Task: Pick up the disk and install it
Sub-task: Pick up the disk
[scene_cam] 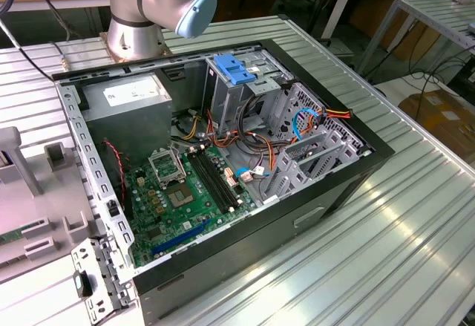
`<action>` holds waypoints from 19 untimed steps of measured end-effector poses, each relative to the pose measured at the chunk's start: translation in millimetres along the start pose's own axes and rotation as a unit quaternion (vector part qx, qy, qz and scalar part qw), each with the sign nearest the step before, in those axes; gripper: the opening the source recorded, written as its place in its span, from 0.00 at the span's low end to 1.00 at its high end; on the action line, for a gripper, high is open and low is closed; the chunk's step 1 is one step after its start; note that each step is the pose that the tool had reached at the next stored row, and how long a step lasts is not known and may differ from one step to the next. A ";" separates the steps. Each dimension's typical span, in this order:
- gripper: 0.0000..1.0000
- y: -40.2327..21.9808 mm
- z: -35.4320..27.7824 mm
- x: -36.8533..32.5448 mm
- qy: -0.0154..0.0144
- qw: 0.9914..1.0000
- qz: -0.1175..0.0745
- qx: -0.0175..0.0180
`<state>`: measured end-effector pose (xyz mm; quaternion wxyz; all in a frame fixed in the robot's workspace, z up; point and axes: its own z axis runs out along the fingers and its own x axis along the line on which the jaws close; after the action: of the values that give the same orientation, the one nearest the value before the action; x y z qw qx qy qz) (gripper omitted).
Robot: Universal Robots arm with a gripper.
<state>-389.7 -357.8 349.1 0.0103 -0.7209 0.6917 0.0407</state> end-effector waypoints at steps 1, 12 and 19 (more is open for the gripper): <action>0.54 0.1 0.7 -0.1 -0.001 1.000 0.002 0.000; 0.54 0.7 7.4 -21.5 -0.001 1.000 0.011 0.001; 0.54 0.8 18.7 -26.1 -0.001 1.000 0.011 0.001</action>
<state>-392.3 -330.4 332.5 0.0114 -0.7131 0.6998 0.0412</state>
